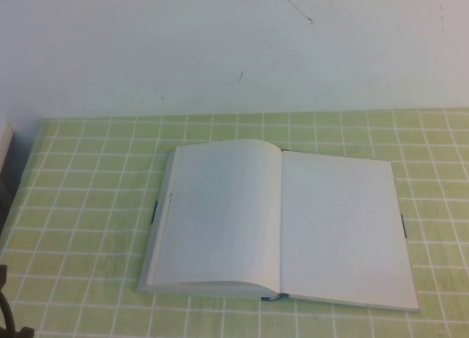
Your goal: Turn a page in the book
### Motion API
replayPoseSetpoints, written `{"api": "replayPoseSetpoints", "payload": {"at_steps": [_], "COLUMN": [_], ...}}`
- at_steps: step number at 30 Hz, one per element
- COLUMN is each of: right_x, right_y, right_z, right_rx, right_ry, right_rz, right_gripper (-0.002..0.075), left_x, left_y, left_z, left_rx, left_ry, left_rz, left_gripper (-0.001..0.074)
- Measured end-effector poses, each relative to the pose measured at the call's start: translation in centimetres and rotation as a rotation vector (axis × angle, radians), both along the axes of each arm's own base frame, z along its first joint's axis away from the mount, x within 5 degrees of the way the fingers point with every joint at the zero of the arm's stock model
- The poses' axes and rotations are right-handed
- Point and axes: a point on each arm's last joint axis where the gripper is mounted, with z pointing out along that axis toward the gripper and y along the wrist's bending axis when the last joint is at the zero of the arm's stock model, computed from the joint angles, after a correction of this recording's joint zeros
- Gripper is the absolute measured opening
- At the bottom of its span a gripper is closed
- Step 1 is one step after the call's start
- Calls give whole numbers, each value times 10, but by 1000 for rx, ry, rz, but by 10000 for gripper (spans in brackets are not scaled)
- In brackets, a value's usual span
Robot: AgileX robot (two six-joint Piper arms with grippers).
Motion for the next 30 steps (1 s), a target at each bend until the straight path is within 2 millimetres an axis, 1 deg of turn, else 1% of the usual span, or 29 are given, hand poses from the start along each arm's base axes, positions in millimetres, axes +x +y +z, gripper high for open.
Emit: {"api": "replayPoseSetpoints", "payload": {"at_steps": [24,27,30], "right_x": [0,0,0], "right_y": [1,1,1], "right_z": [0,0,0], "right_rx": [10,10,10], "right_ry": [7,7,7], "right_rz": [5,5,5], "right_gripper": [-2,-2,-2], "left_x": [0,-1,-8], "left_y": [0,-1,-3], "left_z": [0,-4,-16], "left_rx": [-2,-19,-105], "left_ry": [0,30,127], "left_rz": [1,2,9], "left_gripper": [-2,-2,-2]}}
